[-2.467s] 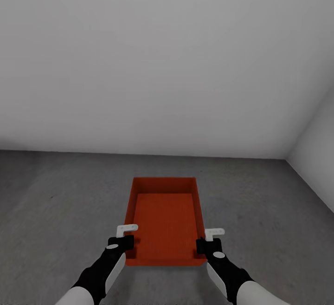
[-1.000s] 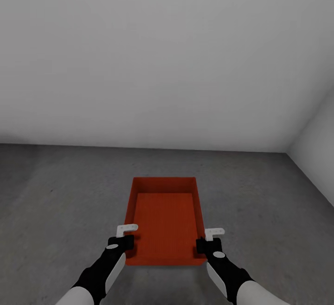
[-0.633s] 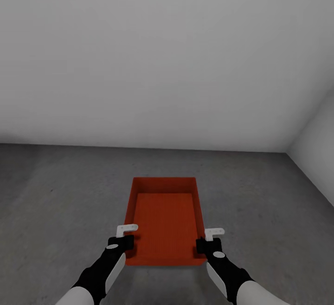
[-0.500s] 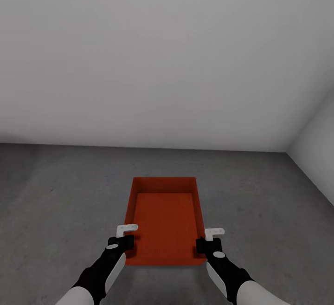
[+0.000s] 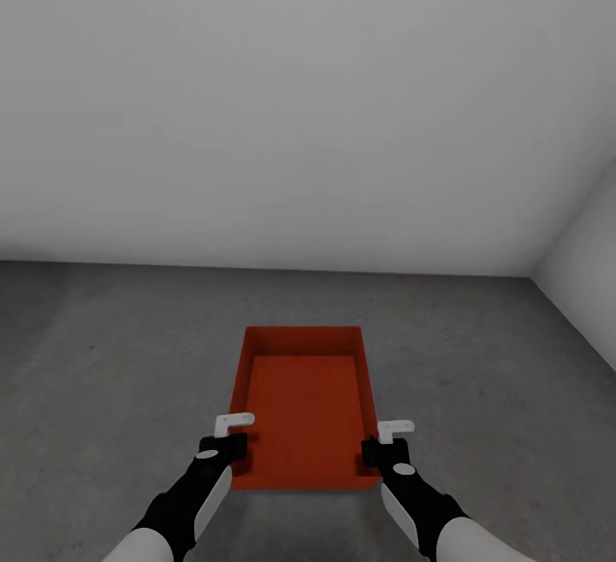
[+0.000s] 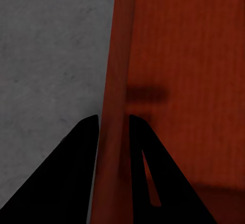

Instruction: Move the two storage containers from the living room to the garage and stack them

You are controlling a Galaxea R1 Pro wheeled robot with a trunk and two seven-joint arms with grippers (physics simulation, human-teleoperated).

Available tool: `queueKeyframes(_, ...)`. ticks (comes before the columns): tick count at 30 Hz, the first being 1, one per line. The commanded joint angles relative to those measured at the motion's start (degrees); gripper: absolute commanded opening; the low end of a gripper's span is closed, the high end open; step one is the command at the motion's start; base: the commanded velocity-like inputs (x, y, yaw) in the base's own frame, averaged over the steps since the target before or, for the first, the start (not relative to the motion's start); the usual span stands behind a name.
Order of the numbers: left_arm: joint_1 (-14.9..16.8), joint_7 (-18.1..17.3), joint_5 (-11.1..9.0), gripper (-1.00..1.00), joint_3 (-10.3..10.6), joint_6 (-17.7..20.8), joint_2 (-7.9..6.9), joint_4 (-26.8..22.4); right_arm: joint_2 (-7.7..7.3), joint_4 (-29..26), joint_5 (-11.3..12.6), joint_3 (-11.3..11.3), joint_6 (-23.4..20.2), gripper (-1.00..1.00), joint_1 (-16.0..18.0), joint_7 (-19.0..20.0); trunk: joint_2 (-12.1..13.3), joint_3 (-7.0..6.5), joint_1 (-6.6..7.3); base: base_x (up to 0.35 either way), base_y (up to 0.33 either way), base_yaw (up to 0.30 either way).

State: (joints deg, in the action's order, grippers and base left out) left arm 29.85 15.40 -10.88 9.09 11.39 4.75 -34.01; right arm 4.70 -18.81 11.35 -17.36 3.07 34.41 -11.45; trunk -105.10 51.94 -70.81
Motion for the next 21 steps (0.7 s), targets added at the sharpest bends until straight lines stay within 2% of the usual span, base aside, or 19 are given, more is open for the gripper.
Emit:
queueKeyframes(1, 0.0, 4.6, 1.0, -1.0, -1.4, -2.3, -1.5, -0.3, -0.13, 0.2, 1.0, 0.9, 0.4, -1.0, 0.0, -0.6, -0.4, 0.23, -0.22, 0.0, 0.0, 0.0)
queueKeyframes(21, 0.0, 4.6, 0.9, -1.0, -1.4, -2.3, -1.5, -0.3, -0.13, 0.2, 1.0, 0.8, 0.4, -1.0, 0.0, -0.6, -8.5, 3.82, -4.61, 0.0, 0.0, 0.0)
